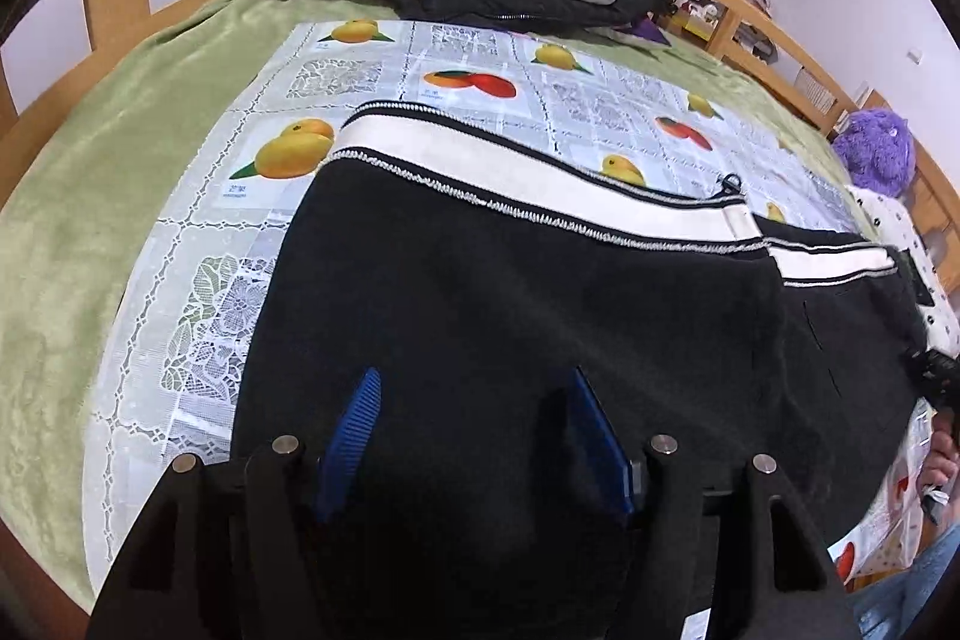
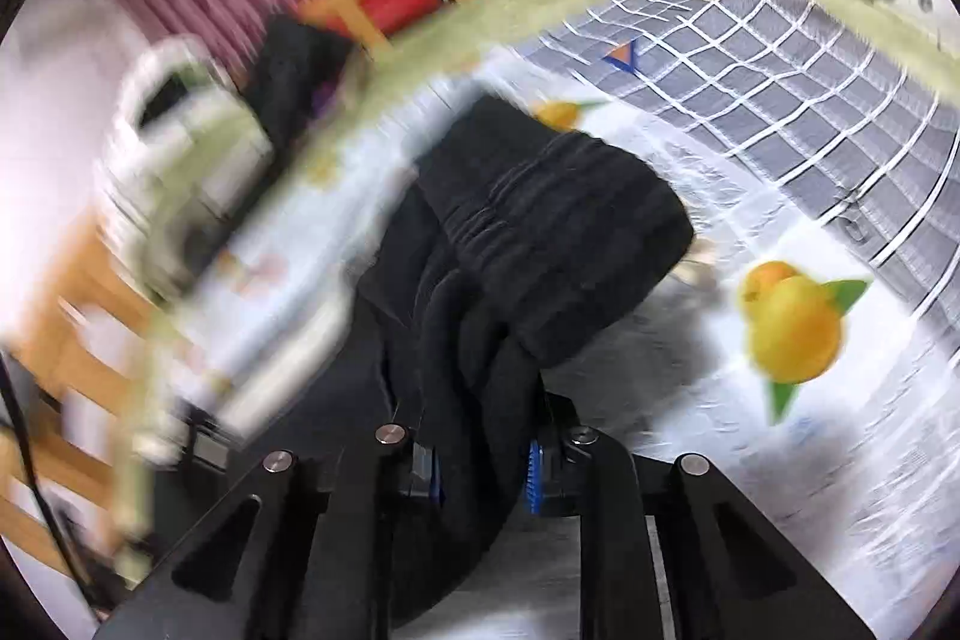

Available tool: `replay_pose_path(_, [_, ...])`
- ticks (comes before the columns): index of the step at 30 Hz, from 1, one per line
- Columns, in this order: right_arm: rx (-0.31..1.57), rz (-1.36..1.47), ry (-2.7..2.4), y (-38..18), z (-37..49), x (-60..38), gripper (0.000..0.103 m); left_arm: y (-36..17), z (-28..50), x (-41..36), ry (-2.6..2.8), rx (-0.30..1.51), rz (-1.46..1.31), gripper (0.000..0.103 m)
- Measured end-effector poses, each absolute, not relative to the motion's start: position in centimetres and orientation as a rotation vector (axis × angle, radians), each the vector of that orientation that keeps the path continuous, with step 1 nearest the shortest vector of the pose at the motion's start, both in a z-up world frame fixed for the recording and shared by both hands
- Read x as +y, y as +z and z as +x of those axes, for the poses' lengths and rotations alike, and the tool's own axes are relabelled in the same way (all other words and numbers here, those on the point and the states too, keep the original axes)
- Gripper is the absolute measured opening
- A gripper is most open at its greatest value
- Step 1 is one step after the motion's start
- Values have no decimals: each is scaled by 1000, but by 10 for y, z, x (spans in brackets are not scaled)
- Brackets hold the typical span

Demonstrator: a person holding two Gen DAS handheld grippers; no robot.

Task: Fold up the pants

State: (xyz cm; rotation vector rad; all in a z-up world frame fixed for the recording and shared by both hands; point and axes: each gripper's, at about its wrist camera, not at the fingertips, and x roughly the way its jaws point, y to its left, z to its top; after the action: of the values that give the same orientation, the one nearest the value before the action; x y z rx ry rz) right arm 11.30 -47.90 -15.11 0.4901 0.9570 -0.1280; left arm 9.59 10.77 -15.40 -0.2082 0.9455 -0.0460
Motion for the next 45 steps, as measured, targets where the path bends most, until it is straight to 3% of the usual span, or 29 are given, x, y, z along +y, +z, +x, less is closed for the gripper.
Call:
replay_pose_path(2, [1012,497,-138,-171,117,-481,30,-154,95,106,-43,947,-190,63])
replay_pose_path(5, [999,472,-164,-154,107,-482,39,-145,87,110,-45,930,-200,63])
replay_pose_path(13, [848,429,-168,-102,56,-467,40,-144,44,155,-61,891,-395,63])
replay_pose_path(22, [824,293,-120,-100,45,-413,40,-173,22,181,-8,962,-512,63])
replay_pose_path(33, [848,231,-6,-104,55,-348,40,-177,24,171,4,917,-488,63])
replay_pose_path(35, [865,224,29,-105,60,-334,40,-176,25,171,-6,911,-502,61])
replay_pose_path(39, [904,202,117,-110,74,-293,40,-177,24,177,-8,898,-528,47])
replay_pose_path(45, [891,129,234,-113,103,-216,40,-182,22,188,-59,892,-590,46])
